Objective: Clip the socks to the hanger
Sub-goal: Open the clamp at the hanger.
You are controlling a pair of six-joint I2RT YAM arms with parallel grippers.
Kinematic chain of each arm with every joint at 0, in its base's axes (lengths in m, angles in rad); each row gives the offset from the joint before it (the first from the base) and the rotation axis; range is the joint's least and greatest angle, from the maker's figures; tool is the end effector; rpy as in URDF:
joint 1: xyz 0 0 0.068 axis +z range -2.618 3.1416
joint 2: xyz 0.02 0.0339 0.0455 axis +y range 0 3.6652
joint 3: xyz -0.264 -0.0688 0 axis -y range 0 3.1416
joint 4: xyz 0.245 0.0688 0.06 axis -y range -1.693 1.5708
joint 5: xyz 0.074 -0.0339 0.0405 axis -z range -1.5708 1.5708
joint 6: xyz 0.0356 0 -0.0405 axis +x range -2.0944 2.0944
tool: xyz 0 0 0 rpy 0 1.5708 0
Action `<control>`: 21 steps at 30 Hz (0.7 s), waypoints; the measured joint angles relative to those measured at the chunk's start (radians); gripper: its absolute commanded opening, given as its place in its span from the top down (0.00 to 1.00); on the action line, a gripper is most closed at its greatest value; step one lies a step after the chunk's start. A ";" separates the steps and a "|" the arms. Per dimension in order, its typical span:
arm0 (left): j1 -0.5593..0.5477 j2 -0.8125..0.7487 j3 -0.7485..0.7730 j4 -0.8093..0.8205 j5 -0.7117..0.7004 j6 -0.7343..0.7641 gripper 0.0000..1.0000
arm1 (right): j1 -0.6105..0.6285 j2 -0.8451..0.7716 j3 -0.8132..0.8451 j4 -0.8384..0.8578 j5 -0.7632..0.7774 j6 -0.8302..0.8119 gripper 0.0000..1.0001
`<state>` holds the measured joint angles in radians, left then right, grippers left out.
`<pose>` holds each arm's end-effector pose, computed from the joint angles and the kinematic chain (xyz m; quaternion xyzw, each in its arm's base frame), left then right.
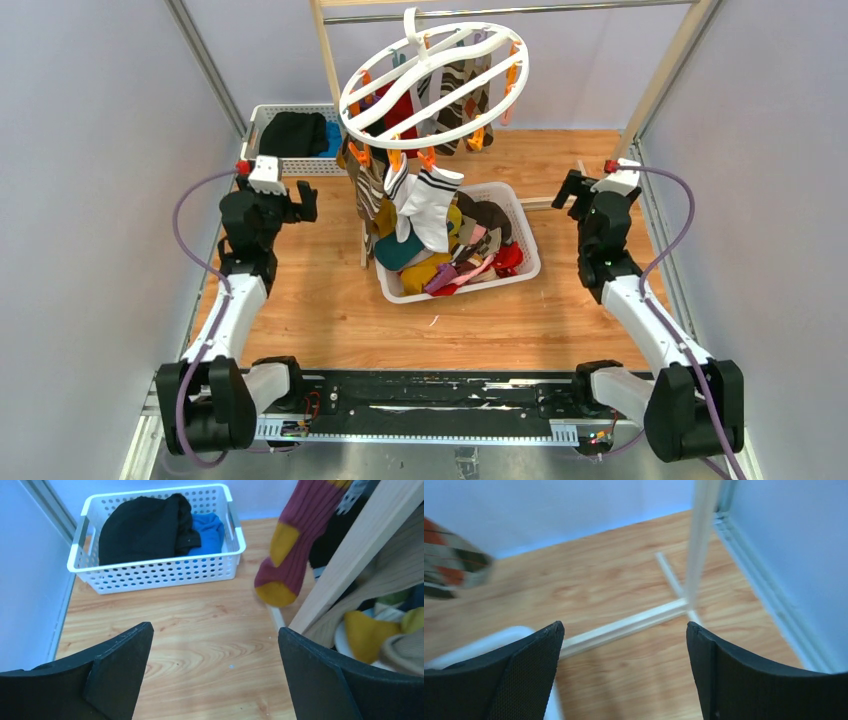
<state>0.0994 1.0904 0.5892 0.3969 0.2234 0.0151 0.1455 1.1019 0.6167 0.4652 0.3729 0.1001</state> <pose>0.2494 0.0169 0.2712 0.0434 0.7409 -0.0446 0.6688 0.2517 0.0238 0.2857 0.1138 0.7045 -0.0471 0.6989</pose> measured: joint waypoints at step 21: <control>0.015 -0.032 0.512 -0.853 0.406 -0.013 0.00 | 0.013 -0.071 0.310 -0.219 -0.937 0.272 0.38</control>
<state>0.1146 1.0588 1.1015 -0.4557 0.6296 0.0017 0.1581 1.0306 0.9268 0.2459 -0.5644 0.3721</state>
